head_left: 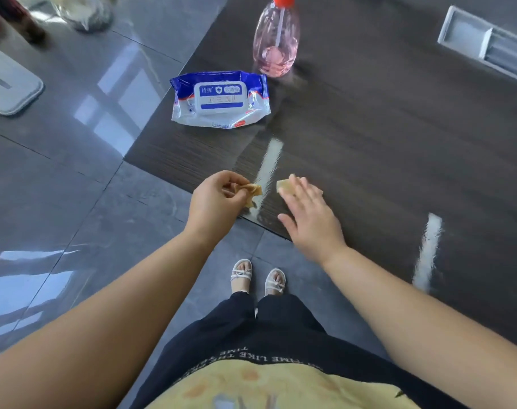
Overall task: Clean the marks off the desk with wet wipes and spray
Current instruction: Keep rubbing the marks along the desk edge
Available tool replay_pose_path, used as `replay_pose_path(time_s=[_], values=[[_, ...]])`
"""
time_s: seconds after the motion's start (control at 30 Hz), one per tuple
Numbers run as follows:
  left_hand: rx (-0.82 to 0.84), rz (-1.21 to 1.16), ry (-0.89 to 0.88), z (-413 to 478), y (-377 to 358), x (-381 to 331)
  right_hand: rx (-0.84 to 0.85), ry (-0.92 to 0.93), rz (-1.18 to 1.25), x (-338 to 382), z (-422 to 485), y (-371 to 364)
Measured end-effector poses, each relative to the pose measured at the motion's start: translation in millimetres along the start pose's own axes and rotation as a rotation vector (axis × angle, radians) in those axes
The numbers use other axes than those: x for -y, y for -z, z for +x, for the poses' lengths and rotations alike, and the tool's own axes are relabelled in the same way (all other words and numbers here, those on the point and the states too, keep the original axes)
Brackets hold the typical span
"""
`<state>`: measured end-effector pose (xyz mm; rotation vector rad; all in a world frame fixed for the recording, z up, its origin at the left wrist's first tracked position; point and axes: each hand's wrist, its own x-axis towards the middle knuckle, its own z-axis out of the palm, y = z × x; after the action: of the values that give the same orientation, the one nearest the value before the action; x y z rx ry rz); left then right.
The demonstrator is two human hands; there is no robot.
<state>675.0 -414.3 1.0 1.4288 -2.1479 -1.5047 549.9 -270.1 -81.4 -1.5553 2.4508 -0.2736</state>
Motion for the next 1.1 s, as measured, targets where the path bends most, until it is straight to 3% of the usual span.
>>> replay_pose_path(time_s=[0.1, 0.33, 0.47, 0.6, 0.77, 0.97, 1.1], values=[[0.01, 0.012, -0.013, -4.4, -6.8, -3.3, -0.027, 0.202, -0.004, -6.8, -41.9, -6.8], [0.077, -0.004, -0.018, -23.3, -38.3, -8.6, -0.112, -0.007, 0.051, -78.4, -119.1, 14.3], [0.129, 0.014, -0.055, -44.1, -67.1, -18.1, -0.19, -0.168, 0.114, -60.8, -135.6, 9.4], [0.142, 0.036, -0.092, -59.3, -88.5, -22.8, -0.189, 0.064, 0.087, -23.8, -110.2, -5.6], [0.169, 0.066, -0.125, -77.1, -107.7, -30.5, -0.213, 0.077, 0.116, -70.8, -152.0, 1.1], [0.273, 0.138, -0.169, -95.4, -143.5, -47.3, -0.326, -0.289, 0.025, -141.9, -243.7, 24.2], [0.328, 0.115, -0.196, -102.1, -158.2, -58.7, -0.392, -0.605, 0.252, -133.2, -251.8, 42.2]])
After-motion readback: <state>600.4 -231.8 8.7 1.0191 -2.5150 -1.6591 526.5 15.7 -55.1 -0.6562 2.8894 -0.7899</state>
